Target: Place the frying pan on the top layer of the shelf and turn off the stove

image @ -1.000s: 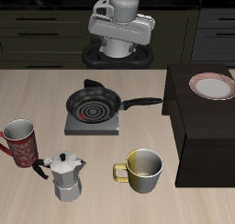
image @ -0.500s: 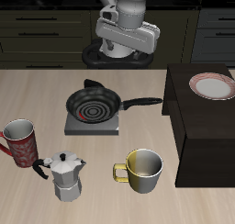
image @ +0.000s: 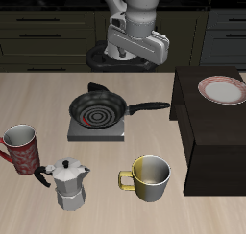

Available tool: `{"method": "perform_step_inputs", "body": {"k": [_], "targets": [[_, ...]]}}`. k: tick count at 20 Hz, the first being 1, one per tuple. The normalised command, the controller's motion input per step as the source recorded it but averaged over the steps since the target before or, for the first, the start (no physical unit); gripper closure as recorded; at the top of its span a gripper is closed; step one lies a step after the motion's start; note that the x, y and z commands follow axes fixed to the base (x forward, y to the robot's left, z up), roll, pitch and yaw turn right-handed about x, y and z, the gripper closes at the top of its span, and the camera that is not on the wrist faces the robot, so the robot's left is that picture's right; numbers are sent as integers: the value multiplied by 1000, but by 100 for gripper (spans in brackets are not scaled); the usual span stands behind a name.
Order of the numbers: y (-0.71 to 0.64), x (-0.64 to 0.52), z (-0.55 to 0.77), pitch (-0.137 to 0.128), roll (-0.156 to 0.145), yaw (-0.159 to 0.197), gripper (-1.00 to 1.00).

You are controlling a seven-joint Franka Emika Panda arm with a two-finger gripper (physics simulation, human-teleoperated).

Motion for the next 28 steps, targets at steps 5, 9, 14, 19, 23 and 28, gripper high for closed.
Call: {"method": "perform_step_inputs", "body": {"k": [5, 9, 14, 19, 23, 28], "targets": [[254, 21, -56, -2, 62, -130, -100], [186, 28, -21, -19, 80, -144, -100], [-91, 81, -48, -22, -2, -174, -100], [-63, 22, -72, -30, -78, -113, -100], [72, 45, -153, 13, -6, -128, -100], [-34, -18, -122, -10, -37, -103, -100]]}}
